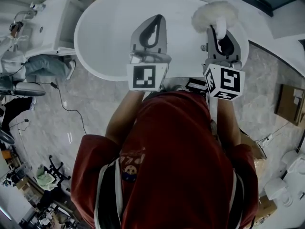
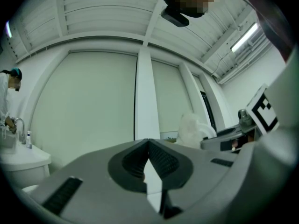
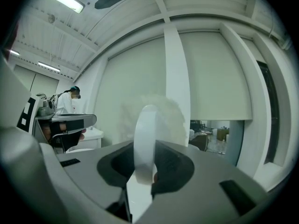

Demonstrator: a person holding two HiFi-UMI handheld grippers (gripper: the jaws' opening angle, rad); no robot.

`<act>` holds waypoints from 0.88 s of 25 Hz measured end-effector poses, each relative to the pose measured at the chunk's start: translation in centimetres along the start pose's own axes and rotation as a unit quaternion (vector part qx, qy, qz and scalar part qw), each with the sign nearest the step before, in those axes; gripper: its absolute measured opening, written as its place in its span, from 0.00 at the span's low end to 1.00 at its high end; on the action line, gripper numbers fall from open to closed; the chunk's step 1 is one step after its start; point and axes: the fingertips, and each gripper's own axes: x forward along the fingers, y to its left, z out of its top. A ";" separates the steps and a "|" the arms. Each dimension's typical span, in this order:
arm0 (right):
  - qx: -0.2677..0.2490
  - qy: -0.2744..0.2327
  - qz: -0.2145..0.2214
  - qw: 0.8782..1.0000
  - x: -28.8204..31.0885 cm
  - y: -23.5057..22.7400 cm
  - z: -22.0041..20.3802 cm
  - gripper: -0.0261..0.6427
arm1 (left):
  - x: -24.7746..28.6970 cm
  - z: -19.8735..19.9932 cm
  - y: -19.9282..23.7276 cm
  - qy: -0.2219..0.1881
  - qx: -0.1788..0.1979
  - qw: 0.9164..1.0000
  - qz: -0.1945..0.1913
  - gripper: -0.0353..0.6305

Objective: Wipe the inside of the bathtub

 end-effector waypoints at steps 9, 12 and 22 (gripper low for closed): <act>0.012 -0.004 -0.003 1.000 -0.2 -0.9 -0.2 0.17 | 0.0 -0.4 -0.8 0.008 -0.001 1.000 -0.001 0.08; 0.013 -0.002 -0.002 1.000 -0.5 -1.0 -0.3 0.17 | -0.3 -0.6 -1.1 0.010 0.002 1.000 0.000 0.08; 0.013 0.000 0.003 1.000 -0.7 -0.4 -0.6 0.17 | -0.9 -1.1 -1.0 0.015 -0.012 1.000 0.006 0.08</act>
